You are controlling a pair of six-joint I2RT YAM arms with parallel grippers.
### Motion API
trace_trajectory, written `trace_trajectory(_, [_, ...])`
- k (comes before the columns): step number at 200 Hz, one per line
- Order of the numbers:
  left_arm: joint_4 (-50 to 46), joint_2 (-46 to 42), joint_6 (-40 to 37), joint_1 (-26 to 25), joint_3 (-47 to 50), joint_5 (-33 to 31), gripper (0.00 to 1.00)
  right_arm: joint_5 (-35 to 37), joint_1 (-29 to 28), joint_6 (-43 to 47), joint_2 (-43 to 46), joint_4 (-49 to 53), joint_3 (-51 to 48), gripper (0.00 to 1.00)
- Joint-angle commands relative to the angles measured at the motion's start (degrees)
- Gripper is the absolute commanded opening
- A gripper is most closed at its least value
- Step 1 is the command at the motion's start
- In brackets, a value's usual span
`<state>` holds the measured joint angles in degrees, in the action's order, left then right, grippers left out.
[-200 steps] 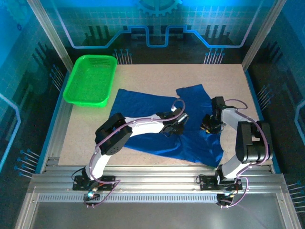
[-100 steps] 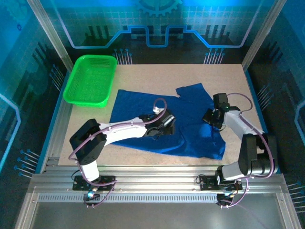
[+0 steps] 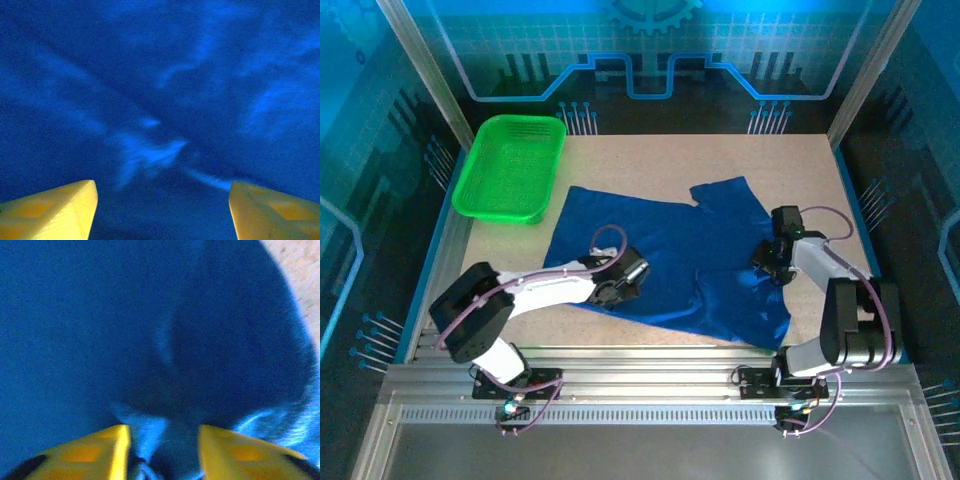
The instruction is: Fold and stack the t-shirts
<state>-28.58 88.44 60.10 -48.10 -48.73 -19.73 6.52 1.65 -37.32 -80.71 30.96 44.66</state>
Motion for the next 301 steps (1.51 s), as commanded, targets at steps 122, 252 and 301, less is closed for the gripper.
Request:
trace_trajectory(122, [-5.26, -10.91, -0.18, 18.15, 11.75, 6.99, 0.77, -6.89, -14.44, 1.71, 1.07, 5.62, 2.77, 0.84])
trace_trajectory(252, [-3.46, -24.71, 9.00, 14.17, 26.21, 20.21, 0.67, 4.07, -9.87, -2.93, -21.42, 10.18, 19.08, 0.82])
trace_trajectory(301, [-10.02, -23.60, 6.03, 13.46, 24.01, 26.56, 0.57, 8.47, -8.88, -1.43, -25.83, 13.23, 25.09, 0.83])
